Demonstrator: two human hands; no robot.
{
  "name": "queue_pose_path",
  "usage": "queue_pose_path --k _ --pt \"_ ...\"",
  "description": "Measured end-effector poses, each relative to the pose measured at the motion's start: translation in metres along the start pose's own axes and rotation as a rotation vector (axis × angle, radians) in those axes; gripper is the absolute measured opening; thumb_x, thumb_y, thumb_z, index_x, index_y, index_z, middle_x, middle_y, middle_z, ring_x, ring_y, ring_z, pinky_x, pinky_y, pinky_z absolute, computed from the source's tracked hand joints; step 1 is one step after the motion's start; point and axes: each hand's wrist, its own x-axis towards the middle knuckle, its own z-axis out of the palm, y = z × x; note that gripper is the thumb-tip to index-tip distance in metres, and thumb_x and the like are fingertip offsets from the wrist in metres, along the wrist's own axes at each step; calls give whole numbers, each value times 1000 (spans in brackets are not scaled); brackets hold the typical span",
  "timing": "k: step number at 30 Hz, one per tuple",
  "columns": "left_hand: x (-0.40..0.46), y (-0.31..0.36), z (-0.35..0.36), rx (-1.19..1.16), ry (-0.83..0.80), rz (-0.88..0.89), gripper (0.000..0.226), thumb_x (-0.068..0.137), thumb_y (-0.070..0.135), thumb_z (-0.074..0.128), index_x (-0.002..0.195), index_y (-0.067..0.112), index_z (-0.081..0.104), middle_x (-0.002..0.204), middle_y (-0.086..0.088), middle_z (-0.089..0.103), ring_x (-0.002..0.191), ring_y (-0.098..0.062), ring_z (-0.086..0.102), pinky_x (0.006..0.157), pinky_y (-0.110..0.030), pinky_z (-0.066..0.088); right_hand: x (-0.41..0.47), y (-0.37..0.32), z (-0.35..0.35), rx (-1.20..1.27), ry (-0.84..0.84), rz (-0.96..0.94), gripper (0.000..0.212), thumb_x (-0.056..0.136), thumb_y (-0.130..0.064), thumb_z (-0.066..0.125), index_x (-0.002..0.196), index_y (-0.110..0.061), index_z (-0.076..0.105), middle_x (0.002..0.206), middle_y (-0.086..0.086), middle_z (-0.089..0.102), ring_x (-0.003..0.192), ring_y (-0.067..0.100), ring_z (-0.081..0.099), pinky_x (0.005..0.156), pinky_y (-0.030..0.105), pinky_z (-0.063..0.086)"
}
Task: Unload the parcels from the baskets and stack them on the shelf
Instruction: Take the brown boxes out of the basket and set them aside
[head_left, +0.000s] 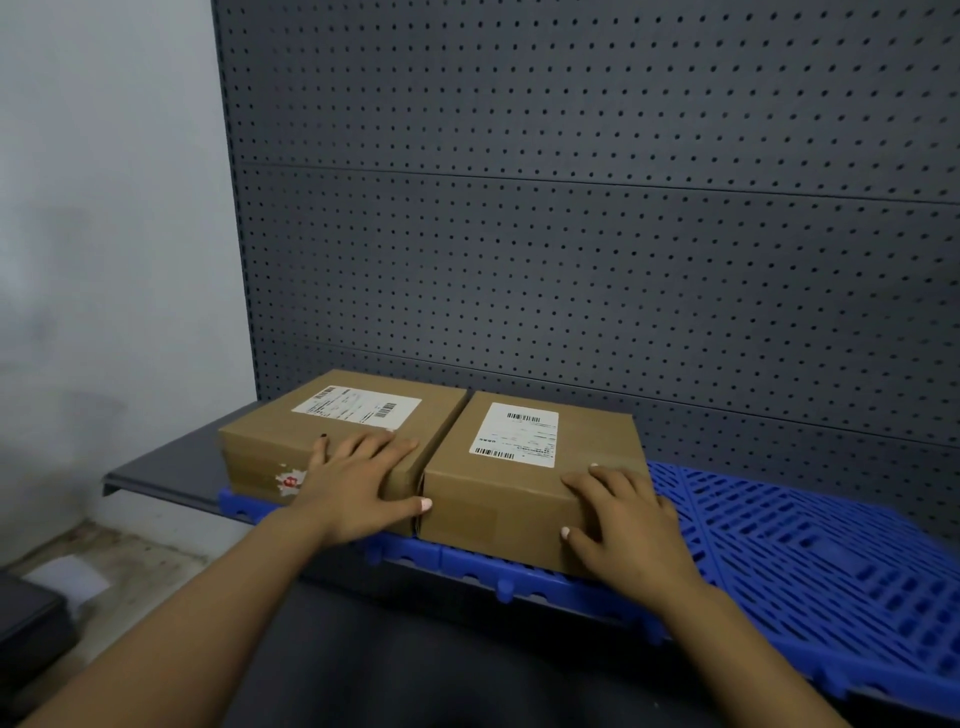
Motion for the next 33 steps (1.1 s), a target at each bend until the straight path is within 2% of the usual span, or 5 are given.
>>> queue_pose_path --k 6,10,19,28,33 --pt "0 2 0 -23 -15 -4 115 51 99 1 150 42 8 159 9 10 146 -17 6 114 -58 -8 -5 2 1 9 0 -6 61 91 -56 45 145 -43 20 155 -9 18 143 17 9 115 48 14" --pt "-8 8 -9 -102 124 8 108 60 95 2 150 36 13 156 6 24 143 -15 21 117 -52 5 -15 -4 -4 25 54 -22 65 93 -58 40 148 -44 9 159 -5 11 147 23 -3 116 47 -6" --pt "-135 -42 2 -263 182 48 87 79 82 27 150 33 20 150 5 38 135 -15 36 111 -37 31 -41 -99 8 247 73 -296 64 94 -50 45 151 -36 17 159 0 17 146 20 5 118 37 7" --pt "-359 -135 90 -175 -10 -405 94 83 80 22 143 11 42 138 -14 52 128 -28 49 103 -38 39 -90 -274 118 382 -282 -654 70 89 -56 47 151 -30 24 158 9 20 146 30 11 116 47 18" --pt "-444 -155 137 -143 -231 -709 103 70 84 11 152 22 18 155 -9 27 141 -25 28 114 -42 25 -144 -353 180 371 -551 -828 74 87 -57 44 151 -28 22 159 8 15 146 29 9 116 42 14"
